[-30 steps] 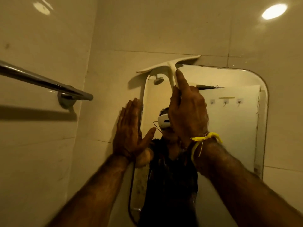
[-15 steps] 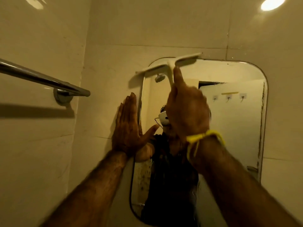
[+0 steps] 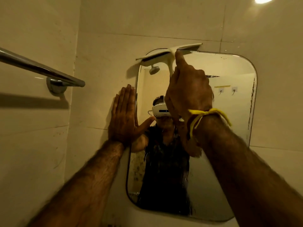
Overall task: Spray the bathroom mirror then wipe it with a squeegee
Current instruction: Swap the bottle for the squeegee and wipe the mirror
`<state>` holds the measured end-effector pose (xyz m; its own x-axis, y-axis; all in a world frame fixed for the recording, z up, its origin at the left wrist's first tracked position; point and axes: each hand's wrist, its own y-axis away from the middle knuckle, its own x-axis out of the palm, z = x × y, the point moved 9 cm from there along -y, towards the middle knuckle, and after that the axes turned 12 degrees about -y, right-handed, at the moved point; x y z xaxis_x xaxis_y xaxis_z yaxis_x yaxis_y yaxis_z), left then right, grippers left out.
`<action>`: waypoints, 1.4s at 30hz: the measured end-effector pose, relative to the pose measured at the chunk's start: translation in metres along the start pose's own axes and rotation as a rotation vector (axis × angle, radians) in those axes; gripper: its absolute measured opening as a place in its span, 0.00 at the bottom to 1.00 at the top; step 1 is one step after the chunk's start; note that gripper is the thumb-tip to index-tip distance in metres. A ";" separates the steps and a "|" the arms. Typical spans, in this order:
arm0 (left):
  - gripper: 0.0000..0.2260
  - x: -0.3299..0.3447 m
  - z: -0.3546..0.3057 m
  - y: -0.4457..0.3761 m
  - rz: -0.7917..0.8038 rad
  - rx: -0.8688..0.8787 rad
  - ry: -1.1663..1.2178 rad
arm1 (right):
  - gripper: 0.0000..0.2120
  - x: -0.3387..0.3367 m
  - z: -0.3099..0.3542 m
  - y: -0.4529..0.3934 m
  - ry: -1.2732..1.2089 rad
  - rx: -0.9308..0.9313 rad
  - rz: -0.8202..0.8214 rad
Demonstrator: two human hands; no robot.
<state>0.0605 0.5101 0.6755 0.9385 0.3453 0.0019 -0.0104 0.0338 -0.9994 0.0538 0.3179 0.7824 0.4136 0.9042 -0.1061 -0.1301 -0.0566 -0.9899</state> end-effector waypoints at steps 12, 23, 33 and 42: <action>0.46 0.005 -0.001 0.000 0.044 0.011 -0.047 | 0.28 -0.003 0.000 0.017 0.035 0.068 0.048; 0.44 0.012 -0.001 -0.002 0.046 0.048 -0.111 | 0.28 -0.019 -0.016 0.083 0.029 0.107 0.134; 0.45 0.008 -0.007 -0.003 0.072 0.033 -0.086 | 0.27 -0.037 -0.025 0.065 0.105 0.262 0.062; 0.46 0.008 -0.012 0.000 0.097 -0.024 -0.089 | 0.24 -0.060 -0.038 0.009 0.087 0.331 -0.043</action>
<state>0.0720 0.5012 0.6754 0.8992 0.4276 -0.0926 -0.0903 -0.0257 -0.9956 0.0616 0.2468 0.7763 0.4989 0.8623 -0.0866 -0.3905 0.1344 -0.9107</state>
